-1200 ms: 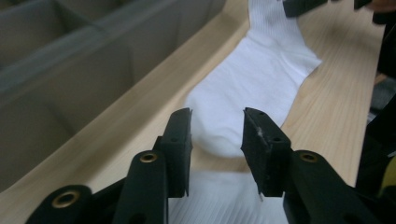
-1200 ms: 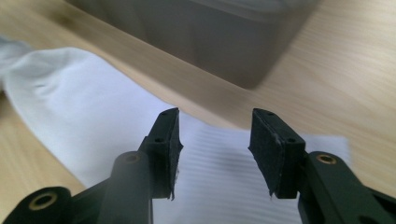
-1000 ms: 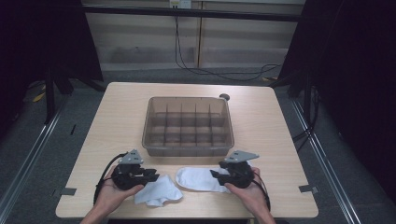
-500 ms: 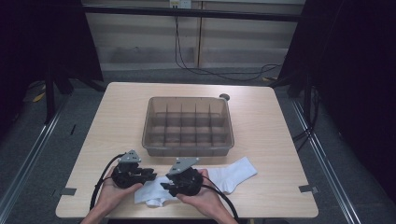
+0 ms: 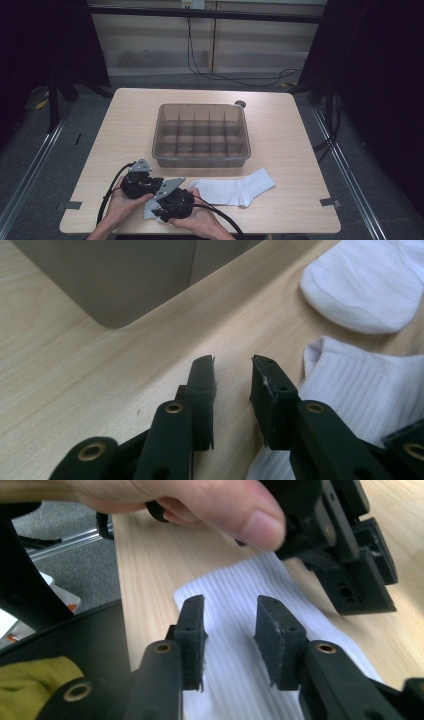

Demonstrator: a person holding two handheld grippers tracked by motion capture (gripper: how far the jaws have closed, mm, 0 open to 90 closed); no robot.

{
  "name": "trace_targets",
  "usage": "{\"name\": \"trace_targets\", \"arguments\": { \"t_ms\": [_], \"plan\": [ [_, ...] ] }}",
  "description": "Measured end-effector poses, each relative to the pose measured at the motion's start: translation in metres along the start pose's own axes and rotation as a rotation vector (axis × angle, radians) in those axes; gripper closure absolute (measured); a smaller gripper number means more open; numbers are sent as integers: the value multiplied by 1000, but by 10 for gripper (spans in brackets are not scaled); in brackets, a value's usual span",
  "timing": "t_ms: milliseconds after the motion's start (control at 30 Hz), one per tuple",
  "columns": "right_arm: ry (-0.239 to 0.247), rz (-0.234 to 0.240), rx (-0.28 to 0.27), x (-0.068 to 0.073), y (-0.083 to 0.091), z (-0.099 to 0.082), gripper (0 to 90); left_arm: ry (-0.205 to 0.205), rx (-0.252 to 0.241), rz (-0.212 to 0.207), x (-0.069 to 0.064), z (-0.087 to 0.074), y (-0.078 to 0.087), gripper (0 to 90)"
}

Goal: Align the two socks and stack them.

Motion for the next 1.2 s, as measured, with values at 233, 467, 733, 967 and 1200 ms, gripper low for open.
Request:
{"name": "trace_targets", "arguments": {
  "t_ms": [233, 467, 733, 967, 1200],
  "plan": [
    [31, 10, 32, 6, -12, -3, 497, 23, -10, 2, 1, 1, 2, 680],
    [56, -41, 35, 3, -13, -4, 625, 75, -66, 3, 4, 9, 11, 680],
    [1, -72, -48, -7, 1, 8, 894, 147, -129, 40, 14, 13, 25, 680],
    [-29, -70, -103, -15, 23, 19, 846, 162, -140, 63, 20, 12, 30, 678],
    [-14, -37, -36, -12, -2, 11, 613, 147, -118, 83, 25, 8, 29, 670]
  ]
}}
Point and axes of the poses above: each handheld gripper's, and its own axes: y roughly backward along the jaws, z roughly out of its top, x roughly to its left, the point moved 10 cm from there along -y, roughly forward along the jaws, and after that the axes turned 10 degrees about -y, right-handed, at the moved point
